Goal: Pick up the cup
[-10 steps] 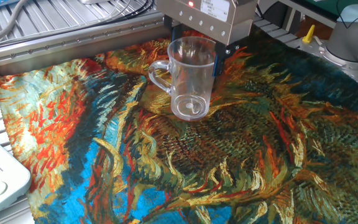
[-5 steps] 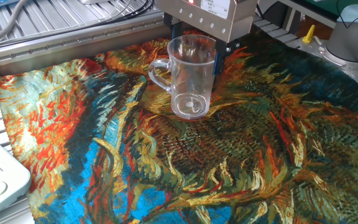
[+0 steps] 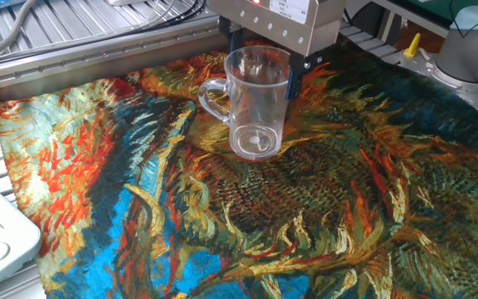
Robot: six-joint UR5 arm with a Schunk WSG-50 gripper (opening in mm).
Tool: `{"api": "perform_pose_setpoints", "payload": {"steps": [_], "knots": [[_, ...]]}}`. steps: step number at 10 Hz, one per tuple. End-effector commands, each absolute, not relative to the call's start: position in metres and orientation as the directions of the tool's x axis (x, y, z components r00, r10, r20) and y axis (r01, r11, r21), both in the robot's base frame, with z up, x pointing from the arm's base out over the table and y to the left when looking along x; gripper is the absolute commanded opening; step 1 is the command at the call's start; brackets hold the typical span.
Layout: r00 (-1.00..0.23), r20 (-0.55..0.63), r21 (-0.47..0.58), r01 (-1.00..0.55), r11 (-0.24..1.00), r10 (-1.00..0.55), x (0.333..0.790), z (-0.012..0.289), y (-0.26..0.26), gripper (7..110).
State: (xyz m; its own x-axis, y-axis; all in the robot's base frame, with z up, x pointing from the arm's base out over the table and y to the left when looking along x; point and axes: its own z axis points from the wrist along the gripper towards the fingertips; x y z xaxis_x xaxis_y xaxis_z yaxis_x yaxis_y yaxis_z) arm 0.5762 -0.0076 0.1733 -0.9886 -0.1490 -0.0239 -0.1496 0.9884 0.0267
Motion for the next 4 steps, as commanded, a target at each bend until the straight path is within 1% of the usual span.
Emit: {"api": "perform_pose_setpoints", "payload": {"steps": [1, 4], "knots": [[-0.989, -0.027, 0.039, -0.145, 0.989, -0.144, 0.5768, 0.1758, -0.0046, 88], [-0.989, -0.023, 0.041, -0.145, 0.989, -0.144, 0.5749, 0.1770, -0.0045, 88]]}}
